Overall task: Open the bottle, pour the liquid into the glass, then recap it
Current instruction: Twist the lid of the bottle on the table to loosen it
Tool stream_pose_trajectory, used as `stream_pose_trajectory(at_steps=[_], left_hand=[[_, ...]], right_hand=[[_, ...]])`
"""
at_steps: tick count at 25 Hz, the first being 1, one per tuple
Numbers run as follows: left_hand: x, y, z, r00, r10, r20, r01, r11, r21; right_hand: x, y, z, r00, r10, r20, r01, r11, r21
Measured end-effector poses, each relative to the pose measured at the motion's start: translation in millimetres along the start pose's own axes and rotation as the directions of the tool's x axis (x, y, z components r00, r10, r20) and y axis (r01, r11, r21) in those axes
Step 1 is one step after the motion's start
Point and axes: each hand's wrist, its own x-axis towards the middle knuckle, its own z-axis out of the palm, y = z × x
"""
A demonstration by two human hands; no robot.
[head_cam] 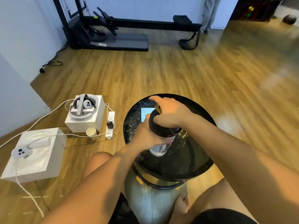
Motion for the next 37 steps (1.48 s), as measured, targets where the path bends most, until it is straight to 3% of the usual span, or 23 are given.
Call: stream_pose_trajectory(at_steps=[4,6,7,9,11,12,14,17,18,19,21,23,24,26,28,30,32,33,35,36,37], left_hand=[[-3,-6,0,0.991,-0.131,0.029,0.133,0.988,-0.084],[-7,-1,-1,0.973,-0.226,0.044,0.23,0.968,-0.1],[-6,-2,0,0.98,-0.199,0.017,0.2,0.979,-0.038],[-4,0,2,0.996,-0.092,-0.006,0.093,0.994,0.06],[0,1,1,0.997,-0.063,0.035,0.06,0.994,0.088],[1,2,1,0.998,-0.05,0.027,0.048,0.997,0.053],[-1,0,1,1.0,-0.007,-0.002,0.007,0.996,0.089],[-7,-8,-1,0.979,-0.041,0.202,0.003,0.983,0.182],[-7,-9,-3,0.984,-0.039,0.174,0.011,0.986,0.163],[-3,-6,1,0.992,-0.055,0.109,0.052,0.998,0.038],[4,-6,4,0.998,-0.007,0.06,0.009,0.999,-0.032],[5,-8,3,0.999,-0.009,0.053,0.01,1.0,-0.021],[6,-10,3,0.999,-0.006,0.051,0.009,0.999,-0.045],[7,-17,4,0.999,-0.004,0.053,0.01,0.994,-0.107],[2,-13,1,0.995,-0.04,0.093,0.047,0.996,-0.075],[2,-15,1,0.987,0.022,0.16,-0.017,0.999,-0.029],[3,-13,1,0.997,0.051,0.063,-0.046,0.996,-0.079],[4,-12,2,0.999,0.017,0.03,-0.013,0.991,-0.133],[3,-9,1,1.0,0.007,0.021,-0.005,0.997,-0.079],[2,-7,0,1.0,0.008,0.023,-0.007,0.999,-0.047],[5,-10,2,1.0,0.01,0.012,-0.01,0.998,-0.056]], right_hand=[[-9,-12,28,0.956,-0.292,-0.026,0.29,0.956,-0.048],[-13,-12,29,0.93,-0.357,-0.088,0.36,0.933,0.017],[-12,-9,28,0.929,-0.341,-0.142,0.343,0.939,-0.014],[-6,-3,22,0.947,-0.217,-0.237,0.14,0.942,-0.304],[-3,-2,23,0.974,-0.066,-0.217,-0.039,0.893,-0.448],[-1,-3,26,0.978,-0.083,-0.193,-0.017,0.885,-0.465],[-3,-8,30,0.954,-0.257,-0.152,0.168,0.884,-0.436],[-18,-9,39,0.87,-0.469,-0.149,0.429,0.871,-0.238],[-20,-6,41,0.846,-0.49,-0.212,0.471,0.872,-0.134],[-20,-3,40,0.822,-0.472,-0.32,0.482,0.875,-0.052],[-15,4,34,0.802,-0.343,-0.488,0.355,0.932,-0.072],[-5,11,26,0.917,-0.166,-0.364,0.099,0.976,-0.196],[-2,12,27,0.957,-0.125,-0.262,0.056,0.965,-0.256],[-2,8,36,0.959,-0.203,-0.196,0.146,0.951,-0.271],[-7,4,43,0.913,-0.339,-0.228,0.29,0.931,-0.224],[-14,8,45,0.854,-0.437,-0.283,0.41,0.899,-0.152],[-14,12,39,0.81,-0.429,-0.399,0.414,0.901,-0.128],[-11,14,35,0.829,-0.356,-0.432,0.32,0.935,-0.155],[-6,11,24,0.932,-0.075,-0.355,-0.003,0.977,-0.215],[-3,9,20,0.962,0.023,-0.272,-0.094,0.964,-0.248],[0,9,19,0.977,0.034,-0.212,-0.089,0.963,-0.256]])
